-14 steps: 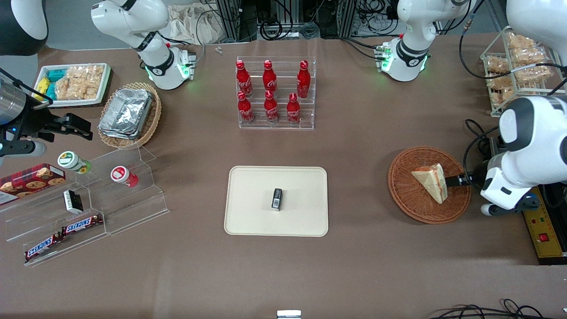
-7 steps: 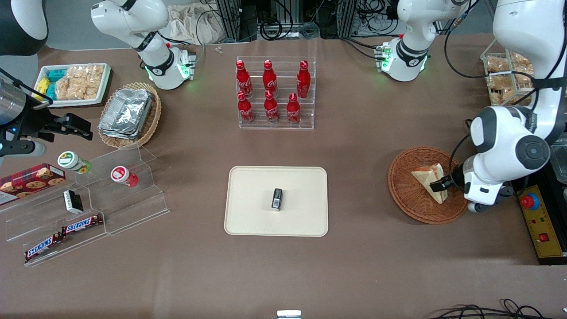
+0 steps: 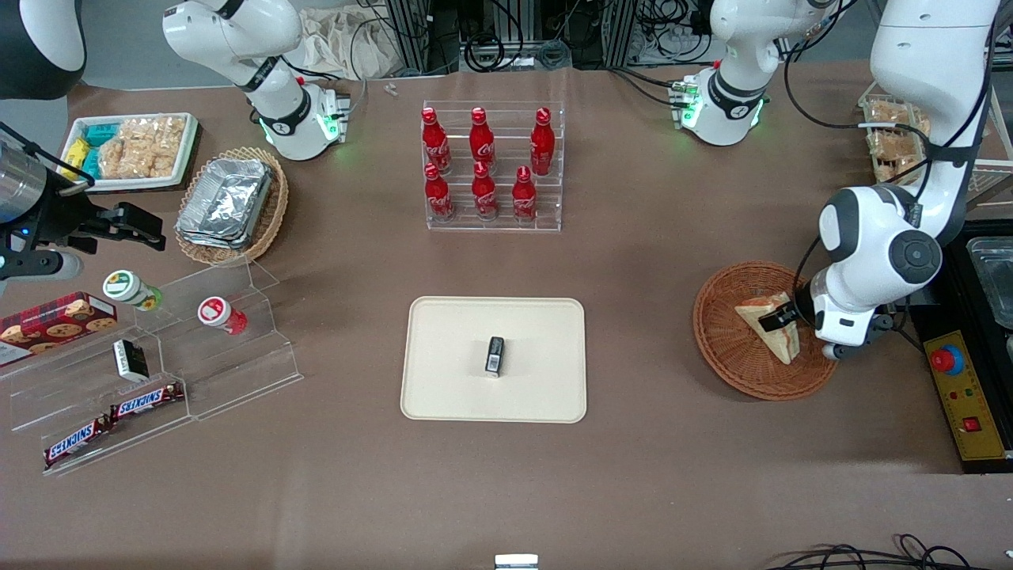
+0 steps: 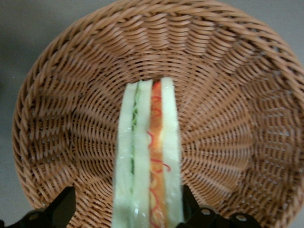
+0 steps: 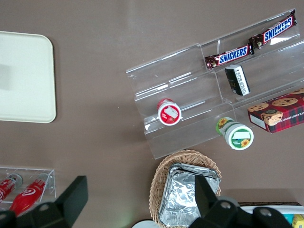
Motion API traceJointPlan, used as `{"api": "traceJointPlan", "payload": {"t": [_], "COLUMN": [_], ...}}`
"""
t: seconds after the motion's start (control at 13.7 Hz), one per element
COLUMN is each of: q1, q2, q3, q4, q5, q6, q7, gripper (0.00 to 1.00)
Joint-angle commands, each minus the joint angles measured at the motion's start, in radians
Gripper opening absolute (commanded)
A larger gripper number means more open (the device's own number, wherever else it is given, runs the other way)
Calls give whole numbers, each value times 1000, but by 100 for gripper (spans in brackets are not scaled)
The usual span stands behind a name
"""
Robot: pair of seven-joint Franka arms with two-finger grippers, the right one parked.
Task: Place sandwich from basket to tray
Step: 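Close the left gripper on the wrapped sandwich wedge, then lift the sandwich and carry it over the white tray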
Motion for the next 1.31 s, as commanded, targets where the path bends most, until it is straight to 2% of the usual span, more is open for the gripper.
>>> {"api": "traceJointPlan", "payload": {"t": [0.0,0.07,0.51,0.66,0.95,1.09,1.24], "q1": [-3,-11,-14,-20,-23,-38,-107], "q2": [-4,-2,-5,-30,-30,-16,18], "q3": [-5,-7,-15,-21,-67,-137,-147], "q4": [-6,2,57,118,380,571,733], "q5": [-5,-4,1,5,10,13,7], "q6": [23,23,-3,-125,-470,-688,-793], "q7": [-84,-120,-154,-140,-103,-111,-111], "gripper": [28,0,0,0,0,0,0]}}
